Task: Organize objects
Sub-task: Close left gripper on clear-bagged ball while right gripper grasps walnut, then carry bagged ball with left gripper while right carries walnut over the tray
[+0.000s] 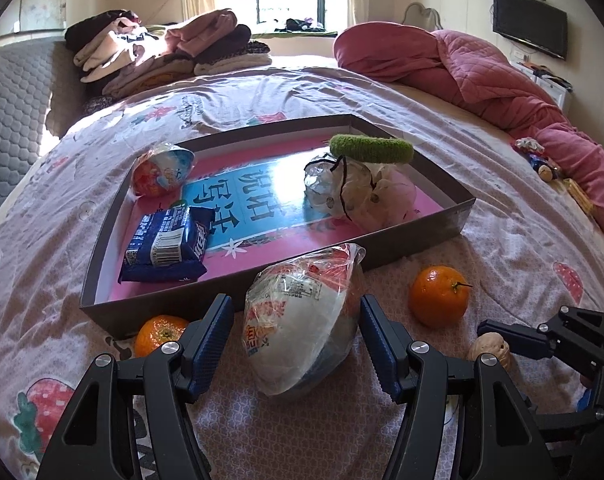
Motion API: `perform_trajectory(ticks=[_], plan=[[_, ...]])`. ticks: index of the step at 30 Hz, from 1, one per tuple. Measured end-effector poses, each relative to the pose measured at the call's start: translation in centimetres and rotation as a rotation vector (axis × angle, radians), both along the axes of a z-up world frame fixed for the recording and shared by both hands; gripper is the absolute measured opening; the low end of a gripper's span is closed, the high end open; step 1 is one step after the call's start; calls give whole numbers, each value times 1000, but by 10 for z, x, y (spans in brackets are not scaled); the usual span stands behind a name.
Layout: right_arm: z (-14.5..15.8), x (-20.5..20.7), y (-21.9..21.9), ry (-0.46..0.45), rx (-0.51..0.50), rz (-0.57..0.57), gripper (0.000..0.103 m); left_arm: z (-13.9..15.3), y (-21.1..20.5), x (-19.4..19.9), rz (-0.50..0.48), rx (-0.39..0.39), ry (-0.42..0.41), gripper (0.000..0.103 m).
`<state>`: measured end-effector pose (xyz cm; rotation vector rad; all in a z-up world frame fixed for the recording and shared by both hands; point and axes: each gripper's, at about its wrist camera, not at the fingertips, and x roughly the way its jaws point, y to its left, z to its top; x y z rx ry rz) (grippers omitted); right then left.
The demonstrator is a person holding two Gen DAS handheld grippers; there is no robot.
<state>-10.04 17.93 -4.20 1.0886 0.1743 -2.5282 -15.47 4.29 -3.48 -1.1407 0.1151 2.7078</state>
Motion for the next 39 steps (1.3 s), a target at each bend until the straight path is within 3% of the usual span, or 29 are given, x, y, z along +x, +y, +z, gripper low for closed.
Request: perform_trajectory(ticks=[3,5,20,39], plan=[[0,0,1,-2,-6,2,36,-2,0,0,-6,11,-5,65],[0,0,2,-3,-9,4,36,-2,0,1,-13,13,-3,57],[15,4,8,33,-50,16,36,21,-1,16,-39,39,65,56],[79,-10,6,208,-69,11,36,82,-32,31,18,101,179,56]])
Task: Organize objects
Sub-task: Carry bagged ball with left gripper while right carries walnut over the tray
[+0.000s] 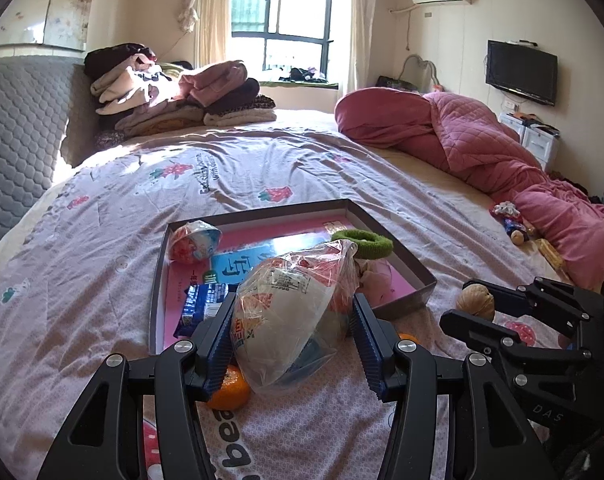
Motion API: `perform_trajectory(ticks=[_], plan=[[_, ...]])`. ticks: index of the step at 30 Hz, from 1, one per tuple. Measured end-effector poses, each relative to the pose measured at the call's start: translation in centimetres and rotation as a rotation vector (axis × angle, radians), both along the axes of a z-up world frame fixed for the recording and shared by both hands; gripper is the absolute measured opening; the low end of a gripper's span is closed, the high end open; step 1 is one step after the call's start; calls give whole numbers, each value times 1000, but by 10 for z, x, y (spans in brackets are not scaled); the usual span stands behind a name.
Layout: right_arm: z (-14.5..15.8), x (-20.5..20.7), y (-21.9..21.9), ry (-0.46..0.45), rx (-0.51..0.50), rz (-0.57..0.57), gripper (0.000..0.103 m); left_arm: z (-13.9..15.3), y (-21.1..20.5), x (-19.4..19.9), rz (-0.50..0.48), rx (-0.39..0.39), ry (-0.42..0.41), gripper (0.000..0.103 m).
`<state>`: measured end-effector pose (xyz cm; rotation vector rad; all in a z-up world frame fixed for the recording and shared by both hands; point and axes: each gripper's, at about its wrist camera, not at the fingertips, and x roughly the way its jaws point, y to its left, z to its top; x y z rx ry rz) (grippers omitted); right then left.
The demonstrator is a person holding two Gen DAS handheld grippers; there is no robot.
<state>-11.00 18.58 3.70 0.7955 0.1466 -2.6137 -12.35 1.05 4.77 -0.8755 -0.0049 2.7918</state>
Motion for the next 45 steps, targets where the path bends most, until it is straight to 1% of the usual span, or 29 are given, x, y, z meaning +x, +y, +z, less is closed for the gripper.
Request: perform_trajectory(ticks=[9,17,26,31,36,45], plan=[[26,-22,-5,65,-10,-5,36,19,-18,-13,30,1,36,56],[33,-44,-7,90,8,-11,36,25,-29,-35,50,-4,54,56],[33,-73,-3,103,17,-34,36,19,-50,-58,101,17,37,56],[29,-84,1,104,27,-50,36,13,-58,-69,123,14,26,56],[16,-91,7,71,34,-69,36,0,-54,-77,122,10,-1,56],[-1,-96,8,27,52,-75,36,-22,-33,-86,81,-6,-42,56]])
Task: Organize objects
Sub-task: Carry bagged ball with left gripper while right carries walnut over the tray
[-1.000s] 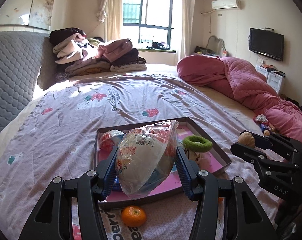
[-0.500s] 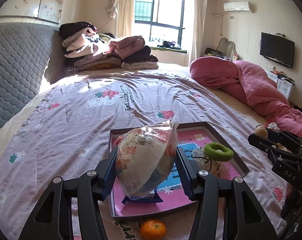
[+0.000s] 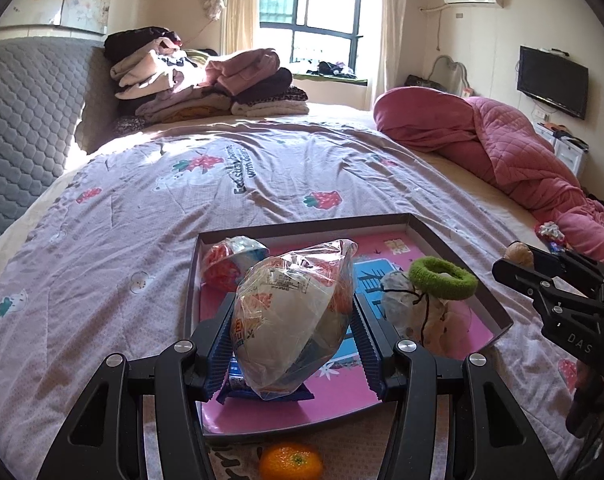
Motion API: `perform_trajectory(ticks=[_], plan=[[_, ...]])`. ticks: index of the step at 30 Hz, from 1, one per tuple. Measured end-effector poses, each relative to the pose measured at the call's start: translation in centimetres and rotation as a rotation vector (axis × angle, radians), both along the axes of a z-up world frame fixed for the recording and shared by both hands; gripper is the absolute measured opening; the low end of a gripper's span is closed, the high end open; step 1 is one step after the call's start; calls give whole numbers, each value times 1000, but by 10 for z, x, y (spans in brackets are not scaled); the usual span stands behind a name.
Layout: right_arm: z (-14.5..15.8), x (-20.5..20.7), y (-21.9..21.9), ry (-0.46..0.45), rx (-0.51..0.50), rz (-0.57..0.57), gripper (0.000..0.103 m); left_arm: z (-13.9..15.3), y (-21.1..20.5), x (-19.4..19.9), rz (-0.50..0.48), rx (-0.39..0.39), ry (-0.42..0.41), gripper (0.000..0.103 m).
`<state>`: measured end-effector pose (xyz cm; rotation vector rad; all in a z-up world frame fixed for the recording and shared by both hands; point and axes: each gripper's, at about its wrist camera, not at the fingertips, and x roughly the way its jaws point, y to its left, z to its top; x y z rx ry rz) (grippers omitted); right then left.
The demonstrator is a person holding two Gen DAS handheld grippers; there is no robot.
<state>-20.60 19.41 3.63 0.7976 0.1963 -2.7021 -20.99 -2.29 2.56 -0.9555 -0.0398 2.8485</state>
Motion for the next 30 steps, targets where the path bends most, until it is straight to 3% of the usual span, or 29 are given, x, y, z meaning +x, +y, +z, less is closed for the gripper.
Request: perform_trajectory(ticks=[11,30], plan=[[-24,-4,0,-62,23,-8,36,-29,29,-10,-61,-18,-70,56],[-54,-18,2,-141,53,-15,36,-47,50,-16,-114,-58,-120,56]])
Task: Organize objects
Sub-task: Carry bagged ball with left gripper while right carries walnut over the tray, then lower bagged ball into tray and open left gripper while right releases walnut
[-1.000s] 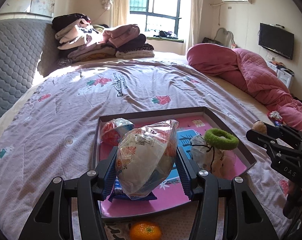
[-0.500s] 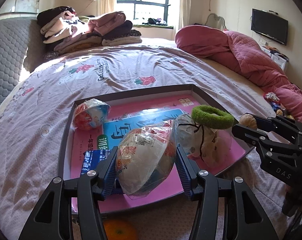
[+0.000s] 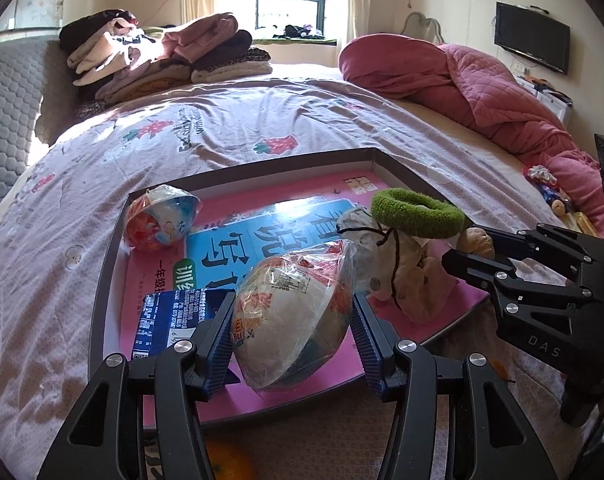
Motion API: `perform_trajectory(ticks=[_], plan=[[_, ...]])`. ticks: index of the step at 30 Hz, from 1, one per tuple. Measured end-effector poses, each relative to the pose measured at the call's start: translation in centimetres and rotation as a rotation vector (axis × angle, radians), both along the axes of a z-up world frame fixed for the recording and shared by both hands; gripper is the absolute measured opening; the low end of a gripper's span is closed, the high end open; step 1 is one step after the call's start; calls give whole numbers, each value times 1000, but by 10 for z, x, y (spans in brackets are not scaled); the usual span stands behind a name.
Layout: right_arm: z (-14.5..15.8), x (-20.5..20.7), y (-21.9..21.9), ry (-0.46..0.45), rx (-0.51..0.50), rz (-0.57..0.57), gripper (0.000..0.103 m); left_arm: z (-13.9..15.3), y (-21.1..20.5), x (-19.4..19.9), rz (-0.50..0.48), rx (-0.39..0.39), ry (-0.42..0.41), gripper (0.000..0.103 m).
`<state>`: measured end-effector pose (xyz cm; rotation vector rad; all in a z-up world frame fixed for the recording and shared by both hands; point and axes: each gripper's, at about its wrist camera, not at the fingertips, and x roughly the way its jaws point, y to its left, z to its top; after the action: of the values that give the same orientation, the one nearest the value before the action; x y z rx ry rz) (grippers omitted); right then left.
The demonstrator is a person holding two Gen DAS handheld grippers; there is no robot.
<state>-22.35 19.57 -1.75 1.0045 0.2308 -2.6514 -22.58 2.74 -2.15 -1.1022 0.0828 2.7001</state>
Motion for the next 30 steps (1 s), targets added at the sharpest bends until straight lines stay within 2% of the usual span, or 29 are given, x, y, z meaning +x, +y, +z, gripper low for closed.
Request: perform_trajectory(ticks=[12,30], plan=[[-6,-3,-4,-19,12,8,36,-9,5,-2,-13,-29,-30,56],[-5,-7,-2,-48,-5,2,36,-12,-1,-6,-9,6,-56,57]])
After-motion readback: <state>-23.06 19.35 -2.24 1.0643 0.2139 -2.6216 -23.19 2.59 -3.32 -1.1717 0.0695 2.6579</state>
